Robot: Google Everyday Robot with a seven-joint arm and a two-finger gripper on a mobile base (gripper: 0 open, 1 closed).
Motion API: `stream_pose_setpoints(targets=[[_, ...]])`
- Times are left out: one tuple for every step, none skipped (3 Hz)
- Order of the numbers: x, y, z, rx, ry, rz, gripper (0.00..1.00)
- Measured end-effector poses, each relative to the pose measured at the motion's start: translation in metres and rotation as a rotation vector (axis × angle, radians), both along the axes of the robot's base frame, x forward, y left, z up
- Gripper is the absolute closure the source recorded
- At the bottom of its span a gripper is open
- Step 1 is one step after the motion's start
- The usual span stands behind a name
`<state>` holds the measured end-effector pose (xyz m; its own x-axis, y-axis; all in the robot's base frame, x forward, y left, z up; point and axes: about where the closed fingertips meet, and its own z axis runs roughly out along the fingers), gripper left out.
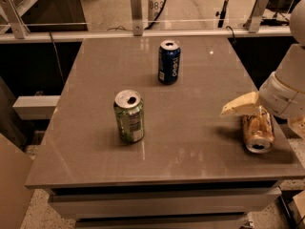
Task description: Place orange can upright
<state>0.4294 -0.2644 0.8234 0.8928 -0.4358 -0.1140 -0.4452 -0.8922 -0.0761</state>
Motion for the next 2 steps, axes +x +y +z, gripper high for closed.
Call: stream_pose_setpoints(targets=[[0.0031, -0.0001, -0.0005, -0.008, -0.010, -0.008, 0.00], [0.0063, -0.0017, -0.0009, -0.017, -0.011, -0.014, 0.19]])
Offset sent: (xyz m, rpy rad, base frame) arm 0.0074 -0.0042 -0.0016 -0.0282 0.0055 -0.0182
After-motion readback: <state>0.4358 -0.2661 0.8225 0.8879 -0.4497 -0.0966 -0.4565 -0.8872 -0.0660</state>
